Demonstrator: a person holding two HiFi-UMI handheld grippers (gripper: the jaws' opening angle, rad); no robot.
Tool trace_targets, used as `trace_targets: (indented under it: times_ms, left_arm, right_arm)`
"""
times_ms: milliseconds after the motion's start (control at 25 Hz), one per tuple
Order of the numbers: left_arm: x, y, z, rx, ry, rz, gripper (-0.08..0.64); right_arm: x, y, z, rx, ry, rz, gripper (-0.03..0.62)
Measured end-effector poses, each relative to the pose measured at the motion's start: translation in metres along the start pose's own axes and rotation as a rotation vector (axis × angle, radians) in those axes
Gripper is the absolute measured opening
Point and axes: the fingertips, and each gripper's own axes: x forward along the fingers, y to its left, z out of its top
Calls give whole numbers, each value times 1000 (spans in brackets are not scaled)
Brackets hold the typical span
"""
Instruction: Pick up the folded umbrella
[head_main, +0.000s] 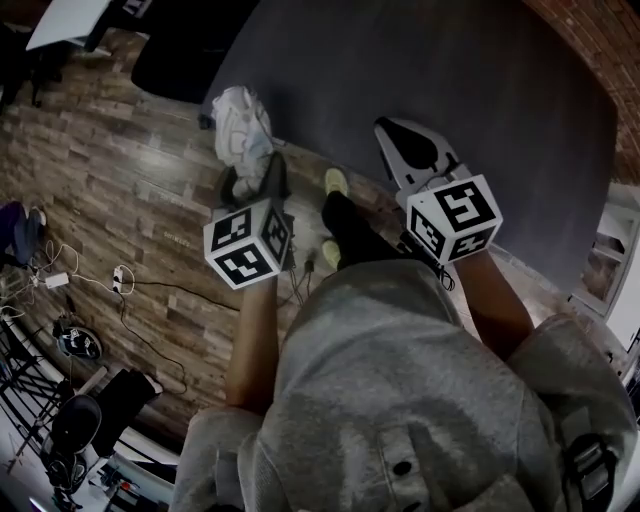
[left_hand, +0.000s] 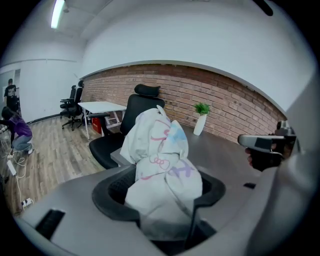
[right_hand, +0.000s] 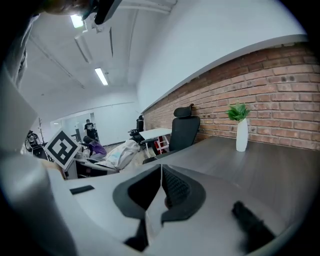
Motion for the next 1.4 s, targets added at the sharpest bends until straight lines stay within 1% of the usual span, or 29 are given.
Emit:
trace_targets:
  times_ms: [280, 480, 800, 1040, 1400]
  left_arm:
    - [-57, -6, -1, -7, -73, -13, 285]
    - [-97, -24, 2, 3, -120, -28, 285]
    - [-167, -35, -29, 17, -187, -40, 285]
    - [-196, -37, -27, 16, -220, -46, 285]
    - [-229, -46, -36, 17, -250, -78, 285]
  right_arm:
    - [-30, 29, 8, -39, -51, 8, 25]
    - [-61, 40, 16, -46, -82, 4, 25]
    - [-115, 82, -1, -74, -137, 10, 25]
    - [-130, 93, 4, -87, -155, 7, 25]
    - [-156, 108, -5, -103, -151, -11, 25]
